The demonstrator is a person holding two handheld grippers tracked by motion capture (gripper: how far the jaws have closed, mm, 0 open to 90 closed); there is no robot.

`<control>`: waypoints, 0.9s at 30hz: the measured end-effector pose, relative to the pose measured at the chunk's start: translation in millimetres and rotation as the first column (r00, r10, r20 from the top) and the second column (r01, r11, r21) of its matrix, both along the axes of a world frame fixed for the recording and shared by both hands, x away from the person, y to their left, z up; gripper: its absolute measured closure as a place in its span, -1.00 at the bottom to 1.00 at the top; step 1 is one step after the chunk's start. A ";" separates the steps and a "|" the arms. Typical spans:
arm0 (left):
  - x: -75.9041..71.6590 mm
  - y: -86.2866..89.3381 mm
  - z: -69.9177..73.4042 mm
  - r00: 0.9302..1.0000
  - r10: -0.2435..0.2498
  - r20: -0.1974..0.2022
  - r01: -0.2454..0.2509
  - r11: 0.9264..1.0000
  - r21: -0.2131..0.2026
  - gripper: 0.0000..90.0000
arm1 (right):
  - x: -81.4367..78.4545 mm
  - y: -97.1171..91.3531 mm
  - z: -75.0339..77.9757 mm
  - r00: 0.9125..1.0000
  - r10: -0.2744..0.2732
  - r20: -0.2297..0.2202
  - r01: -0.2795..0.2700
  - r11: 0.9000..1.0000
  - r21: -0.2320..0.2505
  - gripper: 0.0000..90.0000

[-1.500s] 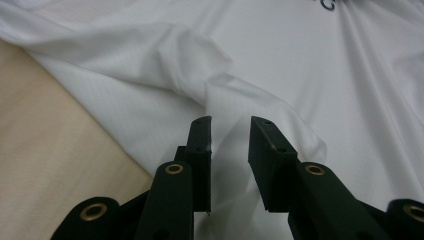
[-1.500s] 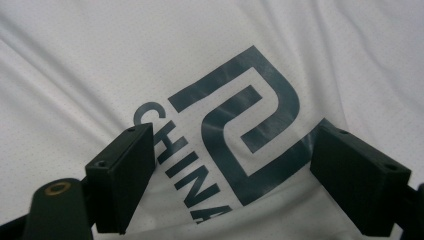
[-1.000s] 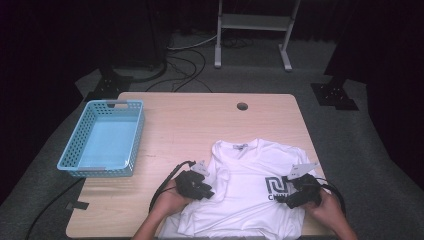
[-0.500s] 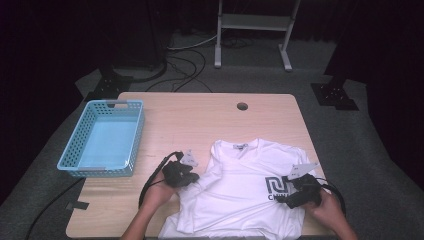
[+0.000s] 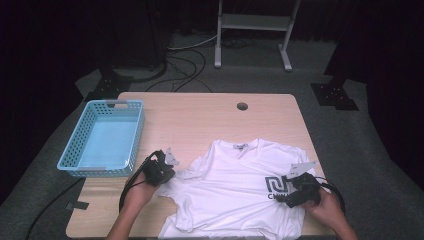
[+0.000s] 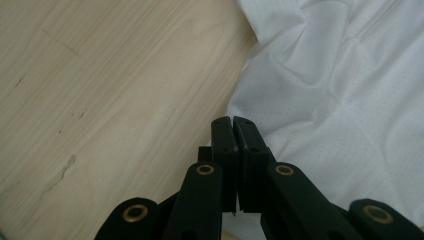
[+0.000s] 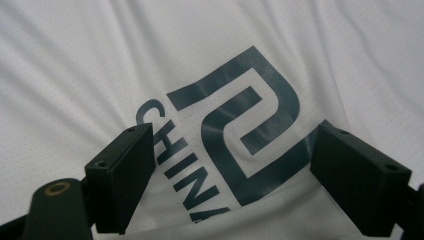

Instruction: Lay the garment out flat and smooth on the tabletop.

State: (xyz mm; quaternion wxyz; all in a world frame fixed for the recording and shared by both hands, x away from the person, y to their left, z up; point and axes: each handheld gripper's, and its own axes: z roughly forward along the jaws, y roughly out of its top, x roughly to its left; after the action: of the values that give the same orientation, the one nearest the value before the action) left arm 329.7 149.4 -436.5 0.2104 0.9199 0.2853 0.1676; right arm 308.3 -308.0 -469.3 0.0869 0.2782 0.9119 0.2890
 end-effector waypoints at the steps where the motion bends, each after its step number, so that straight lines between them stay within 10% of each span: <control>1: -0.7 1.7 -0.9 1.000 0.012 -0.001 -0.012 1.000 0.012 0.97 | 0.2 0.2 0.1 1.000 -0.001 -0.001 0.001 1.000 -0.001 -0.61; 11: -8.4 16.8 -6.8 0.995 0.097 -0.008 -0.096 0.993 0.069 0.92 | 1.2 2.0 0.7 1.000 -0.005 -0.007 0.005 1.000 -0.008 -0.61; 27: -17.0 -3.8 0.5 0.999 0.029 -0.016 -0.030 0.992 -0.125 0.49 | 3.0 5.5 2.4 1.000 -0.011 -0.020 0.010 0.999 -0.032 -0.63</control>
State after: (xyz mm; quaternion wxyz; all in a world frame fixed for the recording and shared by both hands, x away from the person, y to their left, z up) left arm 312.7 145.6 -436.0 0.2634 0.9017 0.3102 0.1459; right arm 311.3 -302.5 -466.9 0.0835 0.2847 0.9157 0.2712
